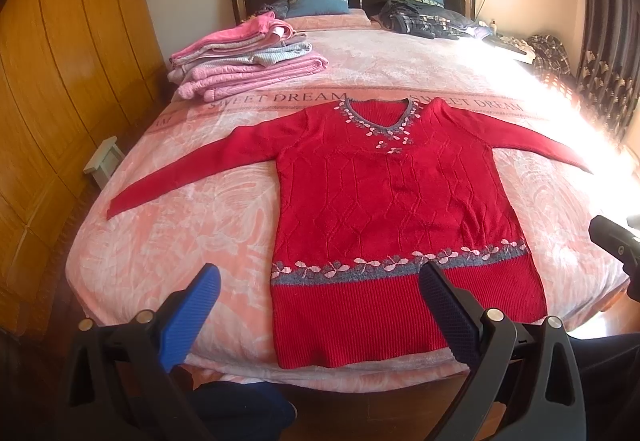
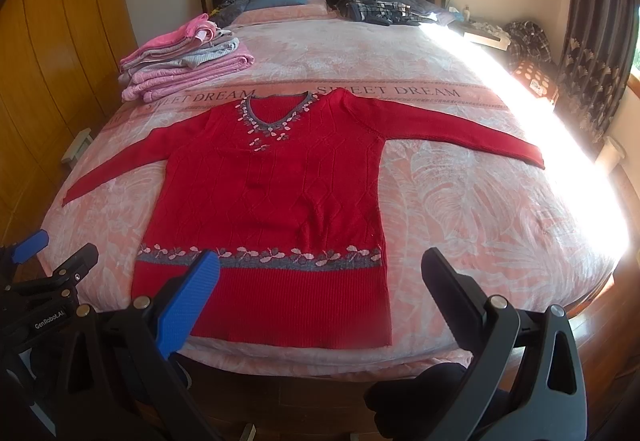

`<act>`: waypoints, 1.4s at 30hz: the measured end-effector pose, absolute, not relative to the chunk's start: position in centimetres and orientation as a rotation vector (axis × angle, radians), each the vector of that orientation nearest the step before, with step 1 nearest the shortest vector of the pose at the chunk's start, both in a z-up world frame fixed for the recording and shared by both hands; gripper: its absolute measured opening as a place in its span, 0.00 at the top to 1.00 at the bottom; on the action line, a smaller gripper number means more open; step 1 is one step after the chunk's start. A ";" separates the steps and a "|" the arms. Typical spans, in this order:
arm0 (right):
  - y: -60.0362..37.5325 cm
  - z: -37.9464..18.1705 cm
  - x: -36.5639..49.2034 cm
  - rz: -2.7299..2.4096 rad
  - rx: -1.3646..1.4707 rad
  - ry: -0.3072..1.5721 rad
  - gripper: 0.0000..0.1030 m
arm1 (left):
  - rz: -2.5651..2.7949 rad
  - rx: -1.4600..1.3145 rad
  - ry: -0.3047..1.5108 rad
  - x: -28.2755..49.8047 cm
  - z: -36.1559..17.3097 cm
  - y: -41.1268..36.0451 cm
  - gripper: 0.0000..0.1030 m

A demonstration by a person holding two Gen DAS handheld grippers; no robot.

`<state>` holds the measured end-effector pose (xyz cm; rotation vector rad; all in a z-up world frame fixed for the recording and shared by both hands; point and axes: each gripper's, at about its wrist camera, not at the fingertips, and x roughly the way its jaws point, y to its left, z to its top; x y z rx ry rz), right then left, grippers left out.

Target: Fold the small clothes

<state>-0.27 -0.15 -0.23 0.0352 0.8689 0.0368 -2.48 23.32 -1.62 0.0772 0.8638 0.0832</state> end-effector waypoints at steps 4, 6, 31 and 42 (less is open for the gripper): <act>-0.1 -0.2 -0.3 0.038 0.035 0.867 0.03 | 0.086 0.076 0.862 -2.4 -1.6 23.3 0.04; -0.2 -0.2 -0.4 0.040 0.034 0.864 0.03 | 0.086 0.075 0.861 -2.4 -1.6 23.4 0.04; -0.4 -0.6 -0.5 0.045 0.039 0.877 0.03 | 0.076 0.075 0.897 -2.2 -2.3 23.4 0.04; -0.8 -1.2 -0.4 0.040 0.033 0.893 0.03 | 0.071 0.077 0.926 -1.1 -2.6 22.2 0.04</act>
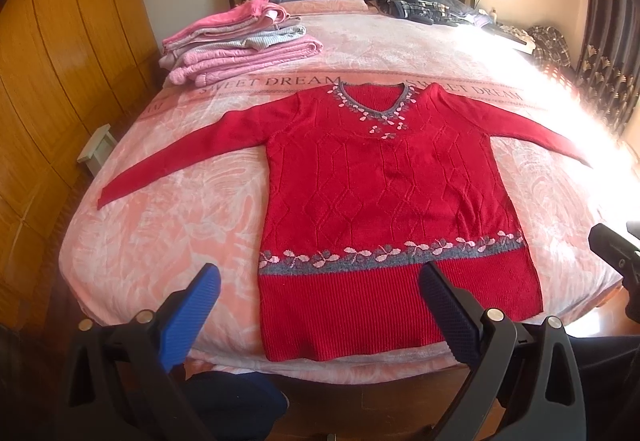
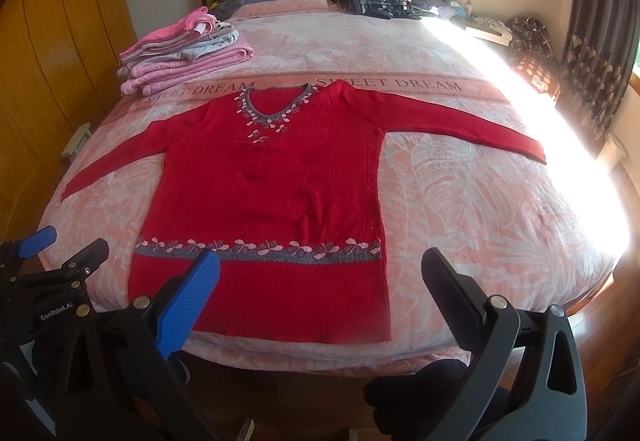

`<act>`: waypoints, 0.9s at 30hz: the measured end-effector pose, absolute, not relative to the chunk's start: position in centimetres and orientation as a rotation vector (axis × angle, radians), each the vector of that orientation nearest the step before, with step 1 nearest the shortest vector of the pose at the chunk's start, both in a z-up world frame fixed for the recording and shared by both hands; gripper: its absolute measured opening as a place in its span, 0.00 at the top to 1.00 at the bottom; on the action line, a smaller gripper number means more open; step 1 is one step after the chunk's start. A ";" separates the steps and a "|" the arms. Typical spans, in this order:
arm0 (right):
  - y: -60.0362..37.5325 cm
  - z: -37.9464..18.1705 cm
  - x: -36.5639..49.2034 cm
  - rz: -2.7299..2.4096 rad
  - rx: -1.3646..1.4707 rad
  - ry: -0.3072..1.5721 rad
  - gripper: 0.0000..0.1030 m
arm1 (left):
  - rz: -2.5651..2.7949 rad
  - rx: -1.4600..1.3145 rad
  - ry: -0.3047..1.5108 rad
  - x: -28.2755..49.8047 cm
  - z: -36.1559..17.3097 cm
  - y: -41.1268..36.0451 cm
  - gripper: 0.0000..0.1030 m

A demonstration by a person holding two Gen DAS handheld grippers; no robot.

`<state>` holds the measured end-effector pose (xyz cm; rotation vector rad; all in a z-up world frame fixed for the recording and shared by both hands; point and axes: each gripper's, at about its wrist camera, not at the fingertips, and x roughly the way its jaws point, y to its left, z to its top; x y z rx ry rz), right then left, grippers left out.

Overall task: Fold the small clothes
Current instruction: 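Move the right tool to the sweater's sleeve cuff and grasp it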

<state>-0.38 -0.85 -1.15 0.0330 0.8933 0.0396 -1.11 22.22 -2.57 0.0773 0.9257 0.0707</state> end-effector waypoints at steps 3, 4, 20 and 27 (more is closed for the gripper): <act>-1.5 -1.4 0.1 0.022 0.037 0.903 0.03 | 0.075 0.096 0.931 0.1 -2.5 21.7 0.04; -1.9 -1.5 0.3 0.011 0.041 0.907 0.03 | 0.078 0.108 0.923 0.7 -2.4 21.6 0.04; -15.0 -5.6 19.2 -0.292 0.083 0.972 0.03 | 0.125 0.022 0.980 16.5 -8.4 19.5 0.04; -20.4 -9.4 26.1 -0.162 0.229 1.057 0.03 | 0.090 -0.031 0.922 23.9 -9.4 16.4 0.04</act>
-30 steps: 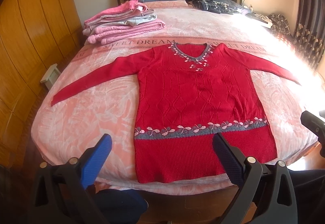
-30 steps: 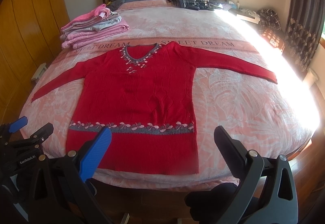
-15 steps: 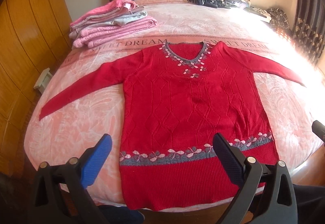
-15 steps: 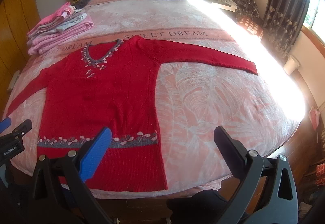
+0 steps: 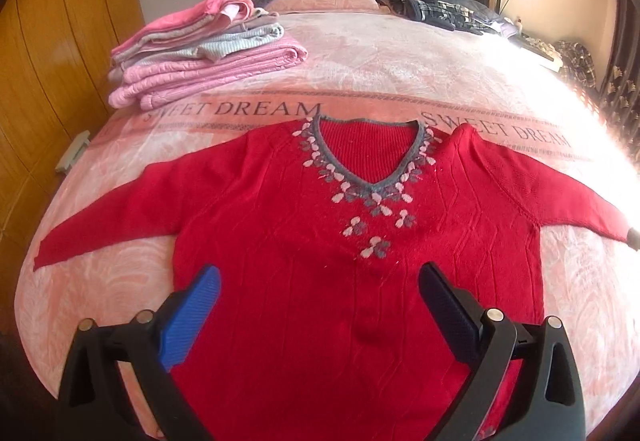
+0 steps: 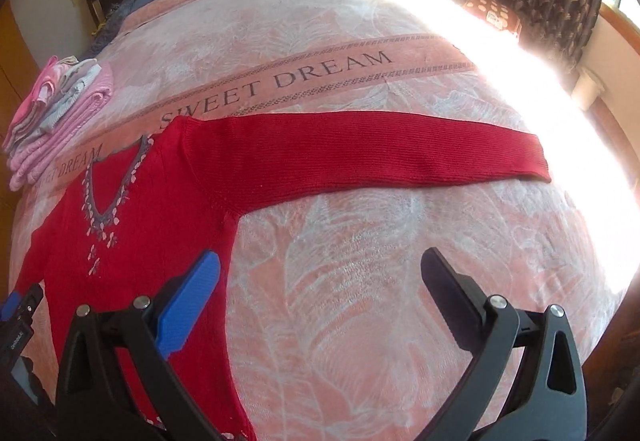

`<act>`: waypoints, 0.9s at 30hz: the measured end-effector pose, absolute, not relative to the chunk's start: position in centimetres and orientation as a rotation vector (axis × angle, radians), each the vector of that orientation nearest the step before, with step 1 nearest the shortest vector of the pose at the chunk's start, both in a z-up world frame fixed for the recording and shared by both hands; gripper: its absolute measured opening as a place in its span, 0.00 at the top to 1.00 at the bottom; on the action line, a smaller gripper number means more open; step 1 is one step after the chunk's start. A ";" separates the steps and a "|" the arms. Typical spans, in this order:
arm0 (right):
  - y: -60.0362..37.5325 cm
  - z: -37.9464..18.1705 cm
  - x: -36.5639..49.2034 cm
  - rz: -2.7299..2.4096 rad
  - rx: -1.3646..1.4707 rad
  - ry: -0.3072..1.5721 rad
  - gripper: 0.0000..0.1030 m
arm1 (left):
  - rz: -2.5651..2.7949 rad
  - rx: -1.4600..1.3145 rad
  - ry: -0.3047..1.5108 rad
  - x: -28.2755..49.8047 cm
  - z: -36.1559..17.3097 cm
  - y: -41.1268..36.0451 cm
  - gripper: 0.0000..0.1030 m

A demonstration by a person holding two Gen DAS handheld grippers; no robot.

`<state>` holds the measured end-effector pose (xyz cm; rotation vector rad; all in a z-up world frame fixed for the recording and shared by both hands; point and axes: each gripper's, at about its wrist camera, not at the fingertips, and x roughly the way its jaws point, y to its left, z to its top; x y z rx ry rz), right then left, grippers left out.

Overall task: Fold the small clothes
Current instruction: 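Move the right tool to the sweater's sleeve cuff and grasp it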

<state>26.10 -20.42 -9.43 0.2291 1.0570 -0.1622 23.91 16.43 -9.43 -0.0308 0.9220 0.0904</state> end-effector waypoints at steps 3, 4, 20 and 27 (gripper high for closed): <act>-22.9 -11.4 28.0 -0.129 0.316 1.071 0.03 | 0.074 -0.064 0.919 26.4 -10.2 15.4 0.04; -23.8 -12.3 28.5 -0.134 0.333 1.092 0.03 | 0.075 -0.063 0.911 27.0 -10.6 15.1 0.04; -45.0 -18.9 29.1 -0.394 0.737 1.065 0.06 | 0.114 -0.116 0.921 32.7 -14.4 16.0 0.04; -48.5 -19.7 30.0 -0.469 0.773 0.976 0.23 | 0.100 -0.086 0.922 32.9 -15.3 14.7 0.04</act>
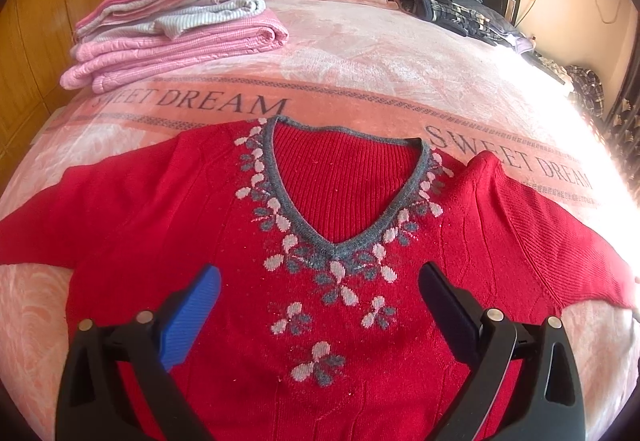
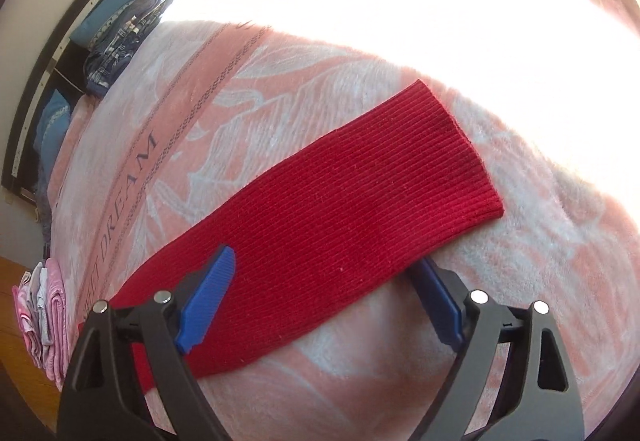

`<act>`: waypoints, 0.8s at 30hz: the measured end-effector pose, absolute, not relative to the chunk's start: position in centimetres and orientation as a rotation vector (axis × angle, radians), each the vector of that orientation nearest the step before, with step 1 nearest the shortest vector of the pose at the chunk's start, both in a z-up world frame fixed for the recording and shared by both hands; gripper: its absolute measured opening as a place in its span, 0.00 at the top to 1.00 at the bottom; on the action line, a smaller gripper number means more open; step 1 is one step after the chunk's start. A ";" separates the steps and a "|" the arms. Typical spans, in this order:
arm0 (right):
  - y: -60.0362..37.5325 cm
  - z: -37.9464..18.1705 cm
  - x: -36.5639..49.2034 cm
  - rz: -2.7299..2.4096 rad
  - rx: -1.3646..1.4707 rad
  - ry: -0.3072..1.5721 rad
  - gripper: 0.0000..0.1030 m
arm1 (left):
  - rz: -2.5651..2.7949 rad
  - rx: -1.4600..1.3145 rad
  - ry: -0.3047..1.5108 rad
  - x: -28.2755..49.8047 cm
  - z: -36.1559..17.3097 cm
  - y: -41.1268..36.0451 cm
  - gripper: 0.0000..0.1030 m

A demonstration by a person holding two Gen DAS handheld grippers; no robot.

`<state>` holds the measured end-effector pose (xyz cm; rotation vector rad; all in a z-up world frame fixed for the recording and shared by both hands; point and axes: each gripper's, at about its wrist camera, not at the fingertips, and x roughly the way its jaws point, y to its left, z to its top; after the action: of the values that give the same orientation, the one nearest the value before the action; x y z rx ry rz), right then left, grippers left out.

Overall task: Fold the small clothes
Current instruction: 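Move the right tool to the sweater's sleeve cuff and grasp it, then lift the sleeve with the right tool and fold it across the sweater body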

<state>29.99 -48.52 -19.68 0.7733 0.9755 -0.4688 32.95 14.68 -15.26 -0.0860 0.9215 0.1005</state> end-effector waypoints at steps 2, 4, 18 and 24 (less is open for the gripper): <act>-49.4 -19.8 30.5 -0.488 0.778 0.955 0.31 | 0.098 -0.058 0.909 32.9 -15.4 14.3 0.04; -50.5 -20.0 30.4 -0.507 0.798 0.926 0.44 | 0.095 -0.044 0.906 32.9 -15.6 14.0 0.04; -49.3 -17.0 30.9 -0.304 0.835 0.748 0.97 | 0.122 -0.062 0.938 33.3 -16.6 14.9 0.04; -39.7 -14.5 35.7 -0.063 0.703 0.810 0.97 | 0.133 -0.072 0.933 33.3 -16.1 16.2 0.04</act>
<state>35.66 -39.71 -14.46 0.7030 0.8100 -0.0628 33.27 16.22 -16.14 -0.0716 0.9333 0.1326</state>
